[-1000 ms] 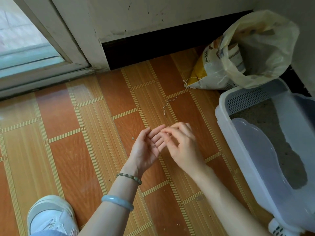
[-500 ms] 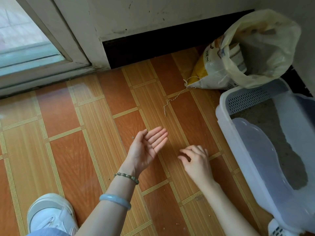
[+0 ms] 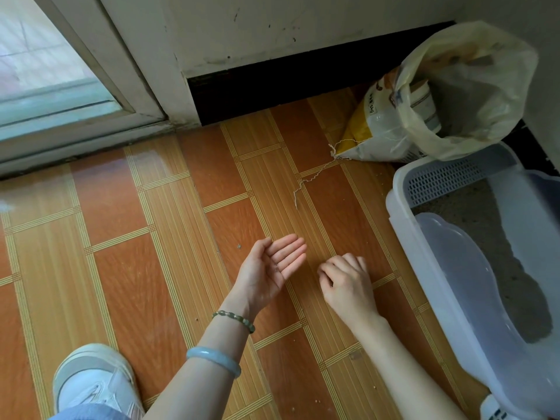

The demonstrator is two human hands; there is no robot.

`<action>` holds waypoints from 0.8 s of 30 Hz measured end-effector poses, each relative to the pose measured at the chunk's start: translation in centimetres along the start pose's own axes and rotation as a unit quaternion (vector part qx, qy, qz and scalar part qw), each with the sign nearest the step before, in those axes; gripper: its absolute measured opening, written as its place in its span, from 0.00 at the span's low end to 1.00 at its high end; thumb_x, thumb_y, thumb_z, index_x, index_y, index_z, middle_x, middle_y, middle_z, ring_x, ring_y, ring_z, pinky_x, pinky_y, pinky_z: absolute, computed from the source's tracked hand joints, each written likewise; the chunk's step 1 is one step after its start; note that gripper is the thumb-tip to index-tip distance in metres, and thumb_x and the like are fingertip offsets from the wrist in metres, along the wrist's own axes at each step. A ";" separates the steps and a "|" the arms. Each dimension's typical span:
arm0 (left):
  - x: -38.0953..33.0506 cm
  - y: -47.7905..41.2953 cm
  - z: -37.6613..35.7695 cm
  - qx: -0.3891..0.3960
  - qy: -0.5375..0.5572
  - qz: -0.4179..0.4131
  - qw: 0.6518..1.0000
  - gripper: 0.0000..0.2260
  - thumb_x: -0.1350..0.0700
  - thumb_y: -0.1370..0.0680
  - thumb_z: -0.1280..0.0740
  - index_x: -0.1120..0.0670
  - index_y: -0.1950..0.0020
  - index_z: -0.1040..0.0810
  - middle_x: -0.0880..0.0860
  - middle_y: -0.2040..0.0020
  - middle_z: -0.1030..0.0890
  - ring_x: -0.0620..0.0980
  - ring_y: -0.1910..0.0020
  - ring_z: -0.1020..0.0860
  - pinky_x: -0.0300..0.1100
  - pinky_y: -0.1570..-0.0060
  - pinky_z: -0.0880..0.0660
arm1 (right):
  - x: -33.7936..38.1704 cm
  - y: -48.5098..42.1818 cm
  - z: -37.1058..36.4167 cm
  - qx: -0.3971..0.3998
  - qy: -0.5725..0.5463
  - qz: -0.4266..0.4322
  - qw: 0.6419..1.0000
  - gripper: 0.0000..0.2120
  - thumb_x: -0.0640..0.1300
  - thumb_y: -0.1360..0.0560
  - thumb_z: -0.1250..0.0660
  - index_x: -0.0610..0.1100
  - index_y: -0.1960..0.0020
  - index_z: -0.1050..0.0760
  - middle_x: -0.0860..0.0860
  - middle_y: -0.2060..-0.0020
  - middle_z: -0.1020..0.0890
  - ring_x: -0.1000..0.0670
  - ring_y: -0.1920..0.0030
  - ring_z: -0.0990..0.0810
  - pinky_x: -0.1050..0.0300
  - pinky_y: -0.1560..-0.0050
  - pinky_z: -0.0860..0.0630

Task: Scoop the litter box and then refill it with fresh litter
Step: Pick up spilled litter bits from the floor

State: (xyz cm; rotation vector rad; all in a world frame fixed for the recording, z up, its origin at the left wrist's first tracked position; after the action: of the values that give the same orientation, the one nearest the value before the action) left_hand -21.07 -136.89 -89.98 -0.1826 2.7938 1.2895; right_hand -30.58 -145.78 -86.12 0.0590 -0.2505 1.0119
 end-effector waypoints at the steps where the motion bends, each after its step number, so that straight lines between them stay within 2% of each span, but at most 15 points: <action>1: -0.1 0.0 0.1 -0.001 0.000 -0.001 1.000 0.19 0.54 0.19 0.49 0.66 0.45 0.23 0.64 0.48 0.18 0.57 0.50 0.18 0.48 0.51 0.20 | -0.1 -0.1 0.0 0.003 -0.005 -0.006 1.000 0.04 0.41 0.31 0.33 0.45 0.62 0.19 0.52 0.64 0.19 0.48 0.62 0.24 0.54 0.57 0.34; 3: -0.3 0.0 0.3 -0.001 0.001 -0.006 1.000 0.19 0.54 0.19 0.49 0.66 0.45 0.23 0.64 0.48 0.18 0.57 0.50 0.18 0.48 0.51 0.20 | -0.5 0.0 -0.1 0.007 -0.021 -0.021 1.000 0.02 0.40 0.32 0.30 0.45 0.60 0.19 0.53 0.63 0.19 0.48 0.61 0.23 0.54 0.56 0.34; 8: -0.6 -0.2 0.7 -0.006 0.008 -0.011 1.000 0.19 0.55 0.19 0.48 0.66 0.45 0.23 0.64 0.48 0.18 0.57 0.51 0.18 0.48 0.51 0.20 | -1.0 0.3 -0.5 0.012 -0.052 -0.066 0.996 0.11 0.38 0.35 0.24 0.44 0.54 0.19 0.51 0.59 0.19 0.48 0.58 0.23 0.52 0.55 0.31; 13: -0.1 -0.2 0.8 -0.010 0.004 -0.006 1.000 0.19 0.54 0.18 0.49 0.66 0.46 0.23 0.64 0.49 0.18 0.57 0.51 0.18 0.48 0.50 0.21 | -0.9 0.1 -0.4 0.009 -0.046 -0.039 0.998 0.07 0.37 0.35 0.25 0.46 0.59 0.17 0.52 0.62 0.21 0.49 0.60 0.25 0.54 0.57 0.36; 16: 0.1 -0.2 0.8 -0.013 0.000 -0.003 1.000 0.20 0.54 0.18 0.49 0.66 0.45 0.23 0.64 0.49 0.18 0.57 0.50 0.18 0.48 0.50 0.21 | -0.6 0.1 -0.7 0.012 -0.043 -0.037 0.998 0.05 0.37 0.33 0.27 0.45 0.59 0.18 0.52 0.63 0.20 0.48 0.60 0.24 0.53 0.58 0.34; 18: 0.3 -0.2 0.9 -0.015 -0.006 -0.001 1.000 0.20 0.54 0.18 0.49 0.66 0.45 0.23 0.64 0.48 0.18 0.57 0.50 0.18 0.48 0.50 0.21 | -0.2 0.0 -0.5 0.004 -0.049 -0.038 0.998 0.03 0.40 0.29 0.32 0.44 0.59 0.20 0.52 0.62 0.20 0.47 0.60 0.23 0.52 0.58 0.31; 21: 0.3 -0.1 1.0 -0.020 -0.012 -0.002 1.000 0.20 0.54 0.18 0.49 0.66 0.45 0.23 0.64 0.48 0.18 0.57 0.50 0.18 0.48 0.49 0.21 | 1.0 -0.9 1.3 -0.027 -0.126 -0.056 0.990 0.08 0.44 0.25 0.39 0.43 0.57 0.22 0.52 0.60 0.21 0.49 0.59 0.25 0.53 0.56 0.28; 24: 0.3 -0.2 1.1 -0.021 -0.013 0.001 1.000 0.20 0.54 0.18 0.49 0.66 0.46 0.23 0.63 0.53 0.17 0.55 0.55 0.17 0.45 0.54 0.19 | 3.8 -2.5 3.6 -0.046 -0.184 -0.028 0.981 0.08 0.45 0.25 0.37 0.42 0.57 0.22 0.51 0.60 0.21 0.50 0.57 0.26 0.57 0.54 0.29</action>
State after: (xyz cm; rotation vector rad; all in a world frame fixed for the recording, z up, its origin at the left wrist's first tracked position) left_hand -21.38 -136.22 -90.84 -0.1629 2.7479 1.3415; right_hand -27.19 -144.59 -81.62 0.1681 -0.6302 0.9279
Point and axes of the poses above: each hand's wrist, its own y-axis away from the middle knuckle, its own z-axis out of the back of the hand, x = y × z, the point moved 8 cm from there along -y, towards the middle knuckle
